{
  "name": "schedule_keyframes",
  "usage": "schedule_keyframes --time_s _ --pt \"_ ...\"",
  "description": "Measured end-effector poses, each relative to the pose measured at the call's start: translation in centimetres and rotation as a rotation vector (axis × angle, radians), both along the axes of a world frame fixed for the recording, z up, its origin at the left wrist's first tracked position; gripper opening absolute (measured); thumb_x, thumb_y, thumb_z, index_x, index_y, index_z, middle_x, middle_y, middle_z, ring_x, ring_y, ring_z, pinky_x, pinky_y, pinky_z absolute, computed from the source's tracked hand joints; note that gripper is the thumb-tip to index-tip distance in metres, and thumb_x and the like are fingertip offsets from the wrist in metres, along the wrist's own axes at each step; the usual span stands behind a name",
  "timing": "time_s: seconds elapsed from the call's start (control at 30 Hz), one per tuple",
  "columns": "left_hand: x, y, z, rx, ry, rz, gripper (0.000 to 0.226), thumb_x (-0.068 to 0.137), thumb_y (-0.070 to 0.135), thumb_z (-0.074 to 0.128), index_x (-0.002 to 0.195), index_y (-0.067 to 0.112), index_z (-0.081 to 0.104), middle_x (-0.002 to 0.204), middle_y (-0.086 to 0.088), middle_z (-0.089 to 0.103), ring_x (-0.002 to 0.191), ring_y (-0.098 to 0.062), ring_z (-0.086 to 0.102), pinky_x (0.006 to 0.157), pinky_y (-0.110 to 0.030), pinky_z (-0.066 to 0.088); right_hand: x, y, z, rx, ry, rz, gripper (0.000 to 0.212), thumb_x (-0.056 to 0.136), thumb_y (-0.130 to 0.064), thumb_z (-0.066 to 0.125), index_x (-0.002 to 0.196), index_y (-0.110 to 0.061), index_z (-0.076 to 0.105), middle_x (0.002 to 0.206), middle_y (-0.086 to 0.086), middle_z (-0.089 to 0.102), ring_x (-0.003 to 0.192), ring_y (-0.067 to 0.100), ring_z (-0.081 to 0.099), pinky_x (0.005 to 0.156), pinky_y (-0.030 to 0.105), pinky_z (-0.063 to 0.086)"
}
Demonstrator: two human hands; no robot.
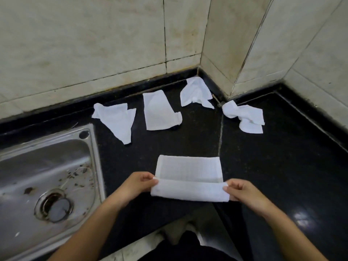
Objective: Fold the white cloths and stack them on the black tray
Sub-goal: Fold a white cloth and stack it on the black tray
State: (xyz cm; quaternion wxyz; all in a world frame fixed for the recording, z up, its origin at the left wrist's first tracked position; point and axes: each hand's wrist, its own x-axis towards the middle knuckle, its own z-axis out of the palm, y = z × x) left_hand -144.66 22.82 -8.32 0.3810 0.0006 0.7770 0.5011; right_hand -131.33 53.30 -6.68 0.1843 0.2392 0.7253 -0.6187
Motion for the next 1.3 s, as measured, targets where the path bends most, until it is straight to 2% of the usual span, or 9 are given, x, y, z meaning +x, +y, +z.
schedule_keyframes --time_s 0.13,0.3,0.47,0.6,0.77,0.97,1.13,1.2,1.3 --pt "-1.3 1.4 -1.3 -0.105 0.105 0.045 0.010 0.087 0.018 0.065 0.082 0.011 0.070 0.085 -0.005 0.072 0.081 -0.017 0.066 0.084 -0.035 0.052 -1.7 0.9 -2.2 0.134 -0.011 -0.044 0.019 0.091 -0.004 0.058 0.074 -0.011 0.063 0.065 -0.001 0.057 0.064 0.010 0.050 0.063 0.024 0.042" --pt "-4.8 4.9 -1.2 -0.282 0.390 0.011 0.007 0.089 0.022 0.060 0.083 0.021 0.064 0.082 0.003 0.065 0.077 -0.011 0.058 0.066 -0.019 0.043 -7.0 1.9 -2.2 0.446 0.038 -0.127 0.021 0.088 -0.013 0.059 0.068 -0.017 0.056 0.066 -0.004 0.052 0.066 0.012 0.047 0.060 0.024 0.037" --pt "-5.1 6.3 -2.6 -0.544 0.513 -0.103 0.009 0.091 0.024 0.052 0.095 0.018 0.058 0.093 0.001 0.057 0.091 -0.020 0.057 0.082 -0.036 0.047 -9.4 0.7 -2.5 0.695 -0.081 0.028 0.009 0.091 -0.019 0.051 0.095 -0.017 0.059 0.091 0.002 0.058 0.088 0.022 0.056 0.072 0.029 0.045" --pt "-2.7 5.3 -2.9 -0.623 0.530 0.005 0.028 0.089 0.033 0.057 0.111 0.019 0.047 0.107 0.003 0.051 0.103 -0.017 0.051 0.090 -0.034 0.043 -11.5 -1.2 -2.1 1.021 -0.003 0.272 0.039 0.094 -0.027 0.049 0.132 -0.020 0.045 0.128 0.005 0.048 0.121 0.025 0.044 0.099 0.039 0.037" --pt "1.2 4.0 -3.5 -0.775 0.538 -0.059 0.032 0.090 0.047 0.050 0.108 0.021 0.047 0.111 0.004 0.049 0.105 -0.015 0.047 0.090 -0.031 0.040 -16.0 -8.9 -2.9 0.889 0.129 0.597 0.039 0.096 -0.031 0.046 0.133 -0.018 0.045 0.132 0.007 0.048 0.122 0.025 0.044 0.099 0.039 0.037" --pt "2.1 4.1 -3.9 -0.765 0.541 -0.042 0.035 0.091 0.044 0.050 0.117 0.022 0.047 0.119 0.002 0.046 0.112 -0.016 0.043 0.094 -0.030 0.036 -17.9 -13.3 -4.4 0.933 0.018 0.771 0.034 0.094 -0.028 0.051 0.126 -0.018 0.050 0.126 0.007 0.054 0.117 0.025 0.051 0.099 0.040 0.041" --pt "0.2 4.4 -2.6 -0.380 0.427 0.057 0.013 0.089 0.029 0.057 0.093 0.017 0.059 0.099 0.005 0.050 0.095 -0.013 0.048 0.080 -0.024 0.043 -17.6 -9.0 -0.9 0.419 0.107 0.528 0.005 0.088 -0.022 0.058 0.083 -0.021 0.056 0.080 -0.004 0.054 0.077 0.012 0.052 0.068 0.025 0.042" --pt "-1.7 5.3 -0.4 -0.145 0.401 0.189 0.009 0.087 0.020 0.061 0.080 0.015 0.057 0.078 0.005 0.053 0.076 -0.012 0.050 0.064 -0.022 0.040 -17.7 -6.7 2.0 0.316 0.217 0.389 0.010 0.086 -0.015 0.060 0.079 -0.017 0.054 0.075 -0.002 0.051 0.071 0.010 0.048 0.064 0.025 0.038" --pt "-4.9 7.3 4.6 0.069 0.527 0.273 0.005 0.088 0.014 0.060 0.084 0.012 0.059 0.075 0.000 0.058 0.068 -0.011 0.050 0.064 -0.025 0.041 -18.3 -4.0 6.5 0.217 0.365 0.184 0.010 0.087 -0.009 0.060 0.081 -0.015 0.055 0.077 0.002 0.056 0.069 0.009 0.052 0.063 0.023 0.041"
